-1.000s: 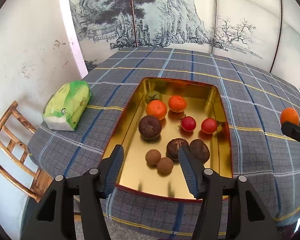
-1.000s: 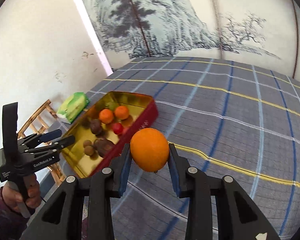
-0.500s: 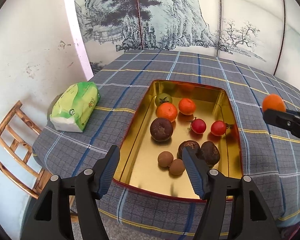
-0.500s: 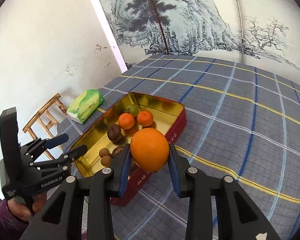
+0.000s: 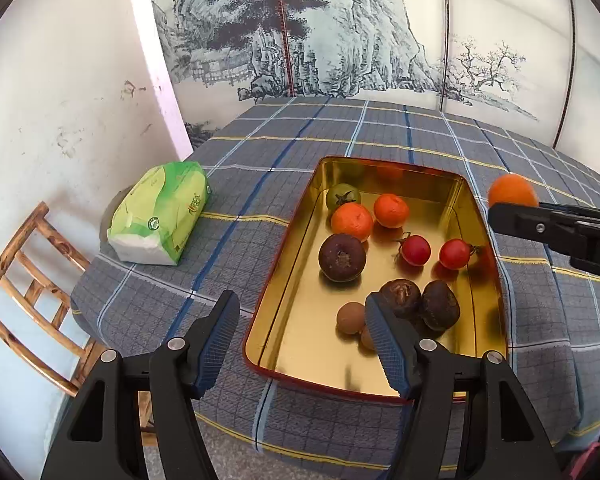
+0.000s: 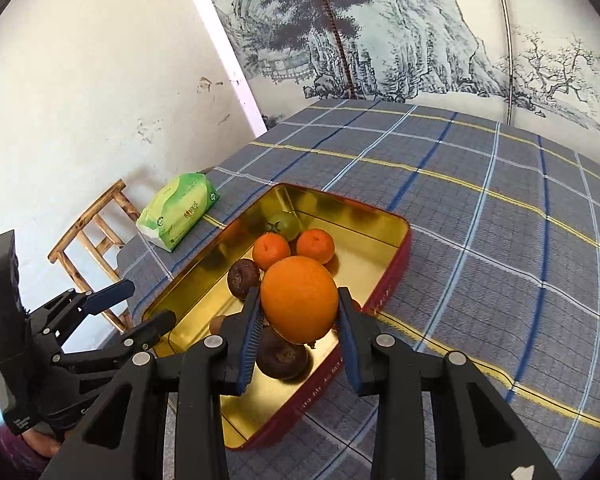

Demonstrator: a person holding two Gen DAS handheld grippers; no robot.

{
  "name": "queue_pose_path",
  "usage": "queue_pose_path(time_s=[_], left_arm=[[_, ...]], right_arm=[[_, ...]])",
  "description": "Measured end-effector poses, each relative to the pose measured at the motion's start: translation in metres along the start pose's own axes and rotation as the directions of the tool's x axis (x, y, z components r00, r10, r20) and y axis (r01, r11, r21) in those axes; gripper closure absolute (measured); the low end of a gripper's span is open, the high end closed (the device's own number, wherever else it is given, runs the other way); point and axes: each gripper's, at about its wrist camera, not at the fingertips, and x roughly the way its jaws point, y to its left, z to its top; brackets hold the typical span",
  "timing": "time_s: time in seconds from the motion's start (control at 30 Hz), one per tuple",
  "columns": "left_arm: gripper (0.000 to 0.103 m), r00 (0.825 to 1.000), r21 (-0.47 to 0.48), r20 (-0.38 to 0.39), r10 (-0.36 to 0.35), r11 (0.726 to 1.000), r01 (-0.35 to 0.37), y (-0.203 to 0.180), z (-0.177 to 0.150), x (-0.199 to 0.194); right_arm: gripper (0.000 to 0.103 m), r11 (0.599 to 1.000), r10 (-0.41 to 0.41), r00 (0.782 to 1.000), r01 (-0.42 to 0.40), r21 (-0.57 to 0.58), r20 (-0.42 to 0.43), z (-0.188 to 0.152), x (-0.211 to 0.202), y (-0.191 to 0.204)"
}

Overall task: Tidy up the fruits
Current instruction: 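Carry the orange in the right gripper into the tin and release it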

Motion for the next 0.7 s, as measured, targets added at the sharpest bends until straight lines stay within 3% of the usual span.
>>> queue_pose_path(time_s=[0.7], left_arm=[[0.037,1.000,-0.027,-0.018,0.010,1.000,-0.010,0.018,-0.007,0.015]], right_arm=[[0.070,1.000,0.005,0.997,-0.004,0.013,-0.072,0.007,0.043,0.008]])
